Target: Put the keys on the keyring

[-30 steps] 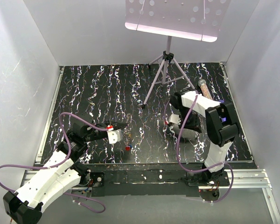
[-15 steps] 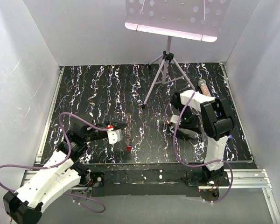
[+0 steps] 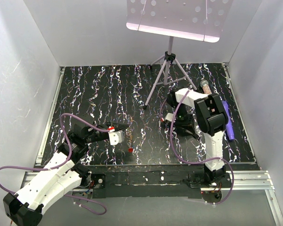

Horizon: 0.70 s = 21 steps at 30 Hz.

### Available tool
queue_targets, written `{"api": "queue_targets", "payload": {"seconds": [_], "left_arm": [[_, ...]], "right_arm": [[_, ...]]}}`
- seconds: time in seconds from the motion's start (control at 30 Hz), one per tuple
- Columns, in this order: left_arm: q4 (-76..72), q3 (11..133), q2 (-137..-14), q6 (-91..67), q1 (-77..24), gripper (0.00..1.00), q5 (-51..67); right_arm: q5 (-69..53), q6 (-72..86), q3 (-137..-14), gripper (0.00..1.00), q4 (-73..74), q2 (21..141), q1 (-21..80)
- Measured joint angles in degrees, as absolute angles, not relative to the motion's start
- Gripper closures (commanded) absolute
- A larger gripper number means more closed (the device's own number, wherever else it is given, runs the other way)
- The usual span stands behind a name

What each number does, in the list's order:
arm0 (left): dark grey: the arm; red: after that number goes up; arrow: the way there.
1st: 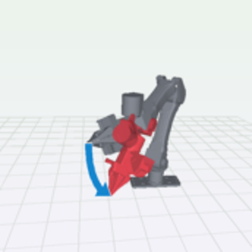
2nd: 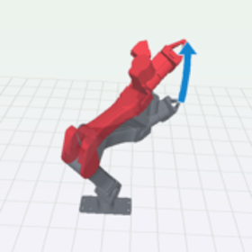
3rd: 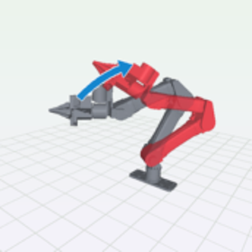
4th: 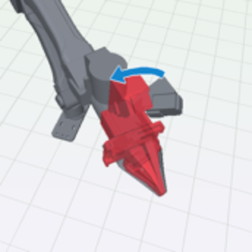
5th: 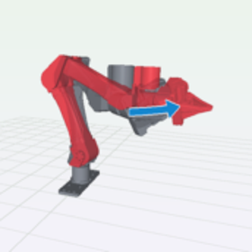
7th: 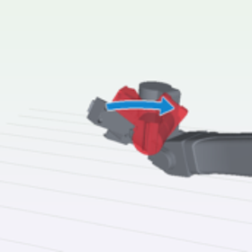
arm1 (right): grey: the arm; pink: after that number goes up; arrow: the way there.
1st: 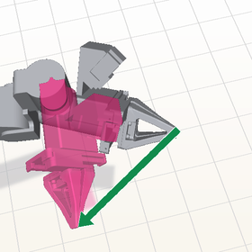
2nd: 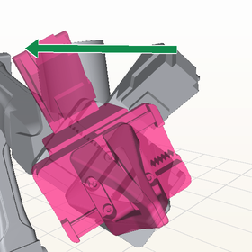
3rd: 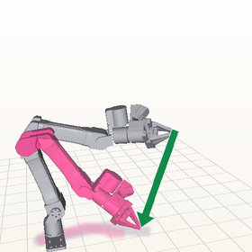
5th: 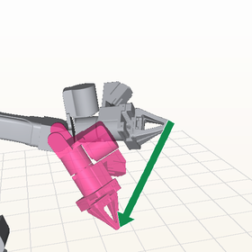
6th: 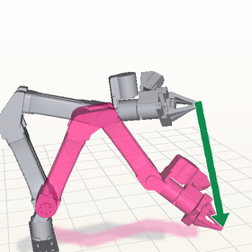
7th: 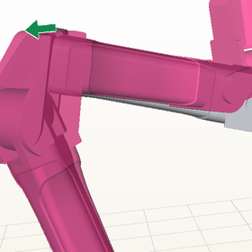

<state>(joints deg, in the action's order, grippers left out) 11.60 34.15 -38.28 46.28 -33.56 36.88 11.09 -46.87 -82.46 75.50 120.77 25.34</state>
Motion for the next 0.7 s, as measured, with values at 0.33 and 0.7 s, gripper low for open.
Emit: {"api": "queue_targets", "payload": {"seconds": [0.33,0.7], "left_arm": [[11.62,34.15,-38.52,46.28,-33.56,1.00,36.88],[11.62,34.15,-38.57,46.28,-33.56,1.00,36.88]], "right_arm": [[9.08,-46.41,-84.58,0.99,75.50,122.19,26.04],[8.88,-46.33,-84.93,0.93,75.53,122.43,26.81]]}}
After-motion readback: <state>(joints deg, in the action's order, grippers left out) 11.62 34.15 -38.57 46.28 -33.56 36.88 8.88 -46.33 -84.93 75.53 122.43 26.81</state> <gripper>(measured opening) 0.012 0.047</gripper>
